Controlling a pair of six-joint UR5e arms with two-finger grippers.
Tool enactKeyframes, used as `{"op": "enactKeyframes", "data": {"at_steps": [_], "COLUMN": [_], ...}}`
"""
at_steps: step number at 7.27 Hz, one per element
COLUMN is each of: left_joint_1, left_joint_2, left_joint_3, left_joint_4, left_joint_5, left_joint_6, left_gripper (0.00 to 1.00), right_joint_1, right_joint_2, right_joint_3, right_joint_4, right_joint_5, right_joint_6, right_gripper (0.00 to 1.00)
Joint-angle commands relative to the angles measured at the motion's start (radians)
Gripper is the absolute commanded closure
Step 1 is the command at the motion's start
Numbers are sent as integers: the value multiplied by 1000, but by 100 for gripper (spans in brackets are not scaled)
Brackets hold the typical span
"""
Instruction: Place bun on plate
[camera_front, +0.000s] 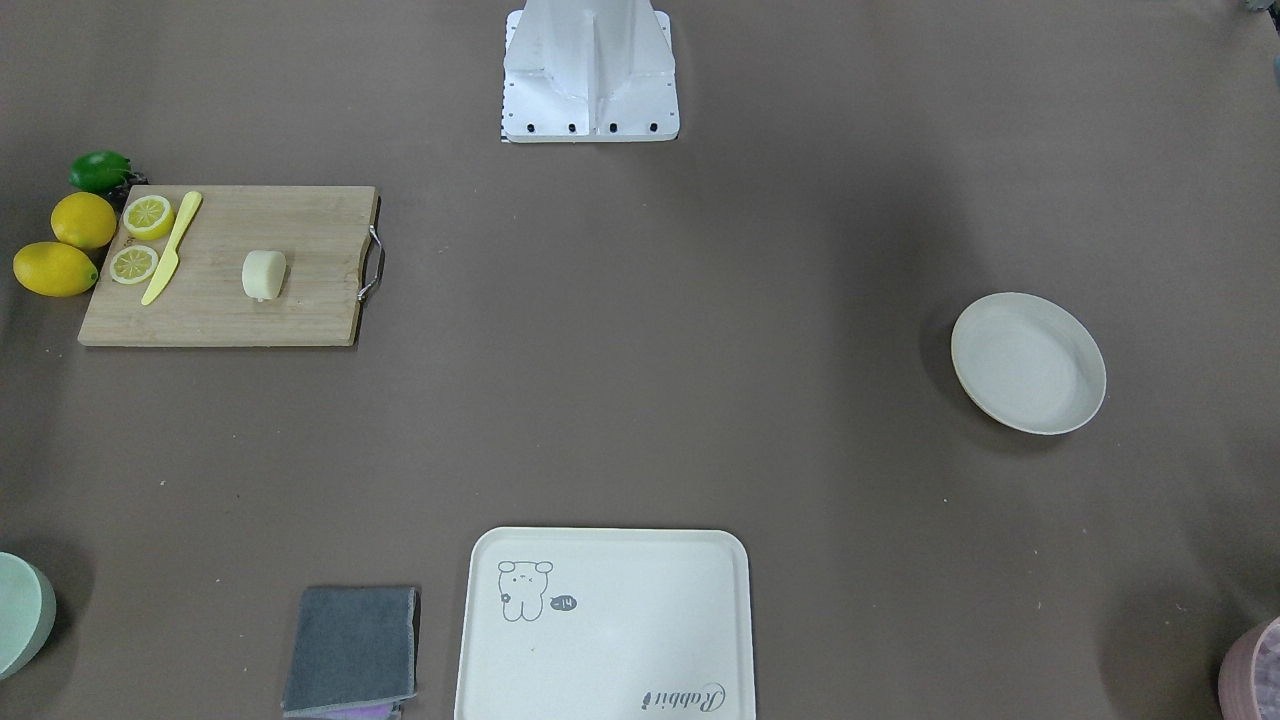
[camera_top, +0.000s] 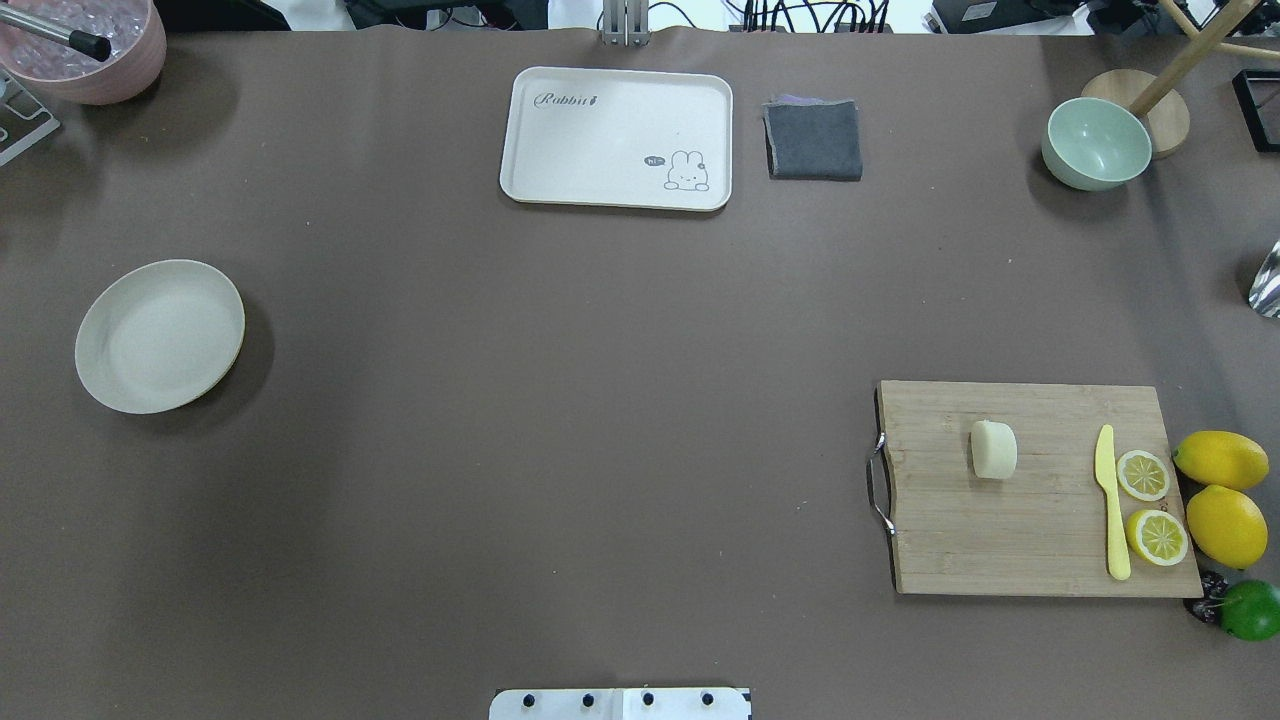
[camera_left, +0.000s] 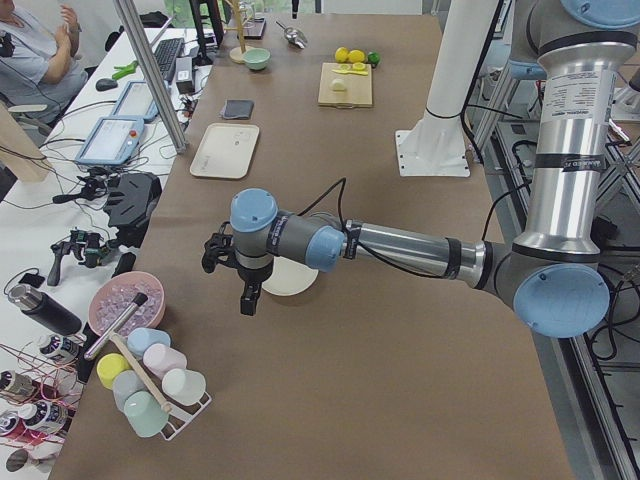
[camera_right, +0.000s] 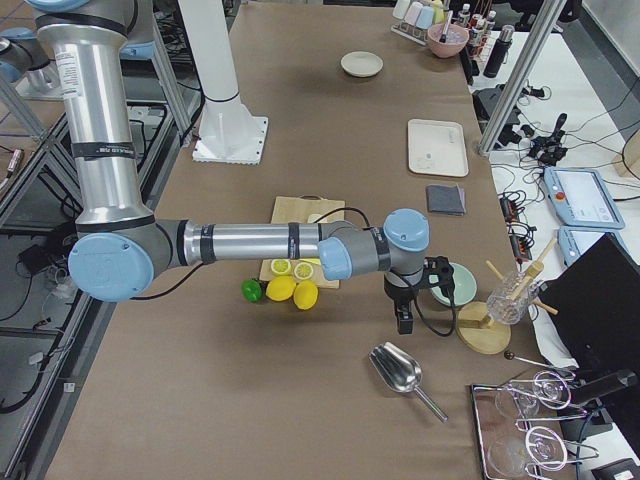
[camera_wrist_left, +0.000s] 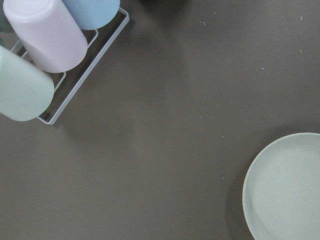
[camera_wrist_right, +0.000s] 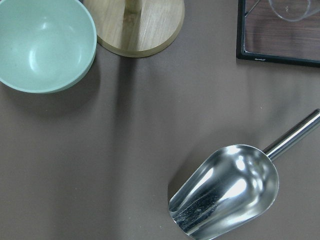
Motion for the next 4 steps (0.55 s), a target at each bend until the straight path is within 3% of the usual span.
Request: {"op": "enactKeyframes", "data": {"at_steps": [1, 4], "left_joint_1": [-1, 10], "left_joint_2": [1, 1], "left_joint_3": [-23, -18], "left_joint_4": [-1, 0], "left_joint_5": [2, 3], "left_joint_6": [2, 1], "left_gripper": [2, 2], "right_joint_1": [2, 2], "right_joint_2": [-3, -6], "right_joint_3": [-2, 2], "right_joint_4": [0, 5], "right_joint_5": [0, -2], "right_joint_6": [-1, 4], "right_gripper": [0, 0]}}
